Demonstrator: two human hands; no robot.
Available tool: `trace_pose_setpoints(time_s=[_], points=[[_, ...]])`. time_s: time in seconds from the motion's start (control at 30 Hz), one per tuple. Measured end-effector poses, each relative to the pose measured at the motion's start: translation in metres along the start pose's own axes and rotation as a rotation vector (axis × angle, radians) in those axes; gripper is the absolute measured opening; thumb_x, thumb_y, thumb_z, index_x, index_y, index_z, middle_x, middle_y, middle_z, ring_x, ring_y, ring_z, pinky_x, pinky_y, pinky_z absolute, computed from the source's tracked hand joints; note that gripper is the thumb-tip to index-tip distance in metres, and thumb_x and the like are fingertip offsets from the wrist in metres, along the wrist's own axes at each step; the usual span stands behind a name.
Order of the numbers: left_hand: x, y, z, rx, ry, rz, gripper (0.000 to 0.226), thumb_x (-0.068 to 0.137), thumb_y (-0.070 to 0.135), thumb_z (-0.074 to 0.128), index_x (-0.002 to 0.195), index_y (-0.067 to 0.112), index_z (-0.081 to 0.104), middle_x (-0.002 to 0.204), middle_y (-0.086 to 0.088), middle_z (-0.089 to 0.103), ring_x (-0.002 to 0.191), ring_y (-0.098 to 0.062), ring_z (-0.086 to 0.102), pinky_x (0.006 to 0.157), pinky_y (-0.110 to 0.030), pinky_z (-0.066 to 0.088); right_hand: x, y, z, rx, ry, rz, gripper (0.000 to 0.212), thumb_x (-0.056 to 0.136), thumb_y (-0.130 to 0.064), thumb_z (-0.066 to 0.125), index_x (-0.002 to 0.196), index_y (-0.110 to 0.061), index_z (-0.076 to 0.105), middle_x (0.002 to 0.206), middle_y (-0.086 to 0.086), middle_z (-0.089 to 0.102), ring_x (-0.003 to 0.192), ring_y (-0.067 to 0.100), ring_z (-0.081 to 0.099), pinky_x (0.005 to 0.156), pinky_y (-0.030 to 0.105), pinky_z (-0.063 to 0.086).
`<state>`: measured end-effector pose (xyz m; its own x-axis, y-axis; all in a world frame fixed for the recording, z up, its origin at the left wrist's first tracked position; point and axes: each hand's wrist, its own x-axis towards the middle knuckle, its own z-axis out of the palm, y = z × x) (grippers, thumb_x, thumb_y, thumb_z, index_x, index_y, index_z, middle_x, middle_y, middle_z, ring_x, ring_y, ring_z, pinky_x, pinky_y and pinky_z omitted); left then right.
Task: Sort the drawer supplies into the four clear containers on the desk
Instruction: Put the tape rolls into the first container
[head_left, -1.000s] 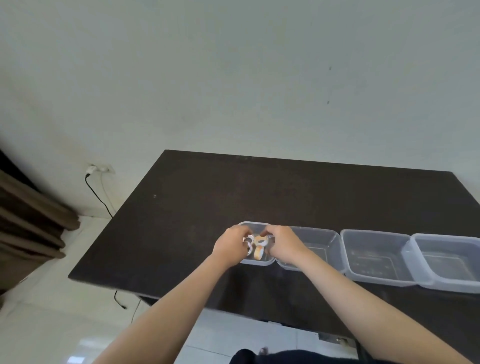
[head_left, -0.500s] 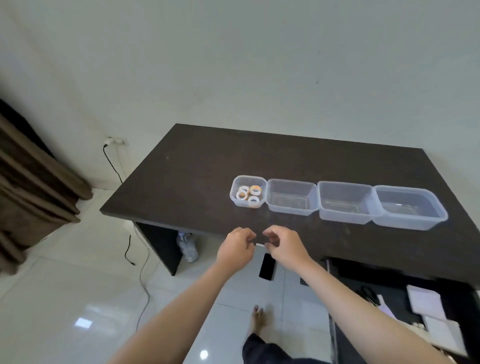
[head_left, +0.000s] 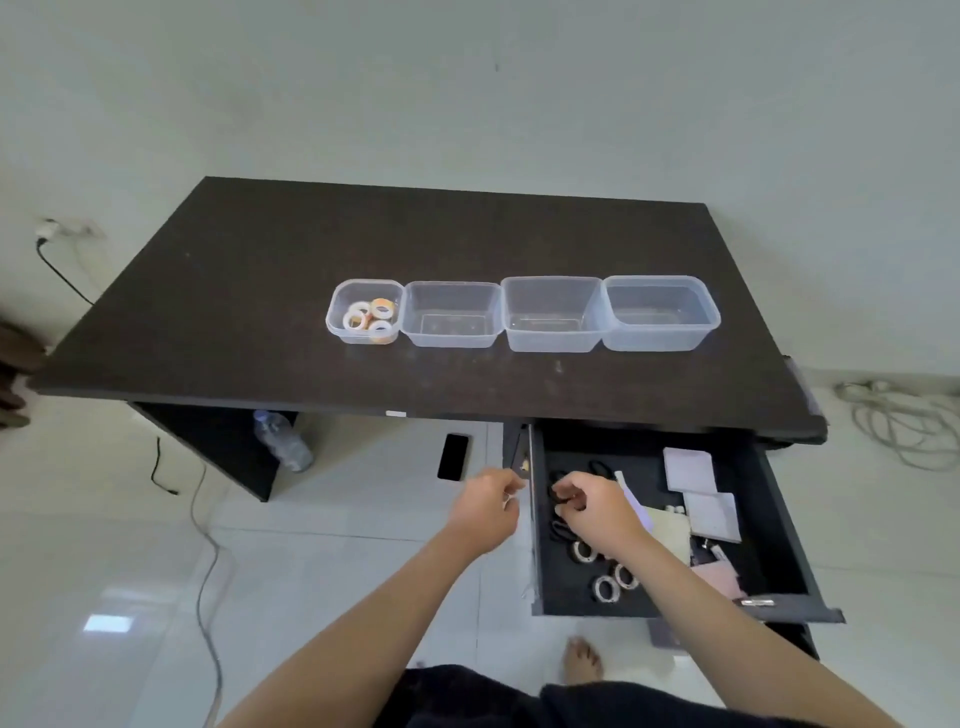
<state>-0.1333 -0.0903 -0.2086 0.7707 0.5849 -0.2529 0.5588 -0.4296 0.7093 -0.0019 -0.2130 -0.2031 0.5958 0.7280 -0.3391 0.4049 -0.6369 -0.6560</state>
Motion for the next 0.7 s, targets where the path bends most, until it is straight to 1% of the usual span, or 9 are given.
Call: trace_pose_setpoints(time_s=[0.03, 0.1, 0.13, 0.23, 0.33, 0.47, 0.57, 0.63, 0.7], points=[[0.001, 0.008, 0.013, -0.01, -0.008, -0.009, 0.026, 0.088, 0.008, 0.049, 0.111, 0.011, 0.062, 0.114, -0.005, 0.061, 0.102, -0.019, 0.06, 0.089, -0.026, 0.048, -0.001, 0.014, -0.008, -0.009, -0.011, 0.032, 0.02, 0.082, -0.009, 0.063, 0.099, -0.019, 0.067, 0.09, -0.006, 0.066, 0.087, 0.014, 0.063, 0.075, 0.021, 0.049], [0.005, 0.024, 0.037, -0.024, -0.05, -0.028, 0.026, 0.087, 0.008, 0.05, 0.109, 0.011, 0.063, 0.111, -0.005, 0.062, 0.099, -0.02, 0.061, 0.088, -0.026, 0.049, 0.0, 0.043, -0.022, -0.023, -0.021, 0.066, 0.02, 0.081, -0.011, 0.065, 0.098, -0.02, 0.068, 0.095, -0.006, 0.067, 0.089, 0.014, 0.064, 0.076, 0.024, 0.049], [0.007, 0.029, 0.05, -0.02, -0.075, -0.035, 0.026, 0.086, 0.008, 0.05, 0.108, 0.011, 0.063, 0.11, -0.006, 0.063, 0.098, -0.021, 0.061, 0.088, -0.027, 0.049, 0.001, 0.057, -0.026, -0.022, -0.032, 0.083, 0.02, 0.081, -0.011, 0.064, 0.099, -0.019, 0.068, 0.097, -0.005, 0.067, 0.087, 0.014, 0.064, 0.076, 0.025, 0.049], [0.015, 0.039, 0.088, -0.006, -0.131, -0.075, 0.027, 0.084, 0.007, 0.053, 0.108, 0.012, 0.064, 0.108, -0.007, 0.062, 0.097, -0.022, 0.061, 0.089, -0.029, 0.05, -0.001, 0.095, -0.033, -0.039, -0.095, 0.123, 0.024, 0.083, -0.008, 0.06, 0.105, -0.014, 0.067, 0.1, -0.002, 0.065, 0.083, 0.014, 0.061, 0.073, 0.022, 0.047], [0.021, 0.043, 0.118, 0.005, -0.164, -0.153, 0.028, 0.083, 0.009, 0.056, 0.109, 0.013, 0.064, 0.11, -0.006, 0.061, 0.098, -0.02, 0.06, 0.09, -0.03, 0.05, 0.001, 0.129, -0.031, -0.098, -0.193, 0.142, 0.026, 0.082, -0.007, 0.058, 0.107, -0.012, 0.067, 0.105, 0.005, 0.067, 0.087, 0.018, 0.06, 0.079, 0.024, 0.048], [0.027, 0.038, 0.147, 0.127, -0.247, -0.288, 0.026, 0.081, 0.018, 0.058, 0.107, 0.014, 0.064, 0.117, -0.008, 0.059, 0.102, -0.024, 0.059, 0.088, -0.034, 0.051, 0.005, 0.159, -0.024, -0.18, -0.402, 0.212, 0.024, 0.08, -0.01, 0.057, 0.101, -0.014, 0.067, 0.1, 0.005, 0.067, 0.1, 0.025, 0.062, 0.085, 0.03, 0.05], [0.03, 0.036, 0.163, 0.202, -0.341, -0.347, 0.036, 0.083, 0.023, 0.061, 0.118, 0.016, 0.059, 0.128, -0.01, 0.049, 0.112, -0.027, 0.055, 0.095, -0.036, 0.049, 0.008, 0.171, -0.019, -0.274, -0.536, 0.176, 0.034, 0.079, -0.01, 0.058, 0.111, -0.016, 0.065, 0.113, 0.006, 0.066, 0.107, 0.028, 0.06, 0.089, 0.034, 0.05], [0.033, 0.037, 0.171, 0.195, -0.35, -0.374, 0.041, 0.082, 0.024, 0.062, 0.123, 0.019, 0.055, 0.133, -0.01, 0.043, 0.115, -0.029, 0.053, 0.097, -0.038, 0.048, 0.012, 0.174, -0.018, -0.29, -0.541, 0.124, 0.042, 0.079, -0.008, 0.054, 0.119, -0.02, 0.062, 0.114, 0.008, 0.066, 0.107, 0.03, 0.059, 0.084, 0.034, 0.05], [0.036, 0.037, 0.177, 0.201, -0.334, -0.403, 0.048, 0.082, 0.022, 0.062, 0.128, 0.02, 0.05, 0.135, -0.011, 0.038, 0.117, -0.032, 0.051, 0.096, -0.04, 0.048, 0.017, 0.177, -0.019, -0.262, -0.513, 0.073, 0.046, 0.08, -0.005, 0.052, 0.122, -0.023, 0.061, 0.109, 0.009, 0.068, 0.104, 0.03, 0.06, 0.08, 0.033, 0.049]])
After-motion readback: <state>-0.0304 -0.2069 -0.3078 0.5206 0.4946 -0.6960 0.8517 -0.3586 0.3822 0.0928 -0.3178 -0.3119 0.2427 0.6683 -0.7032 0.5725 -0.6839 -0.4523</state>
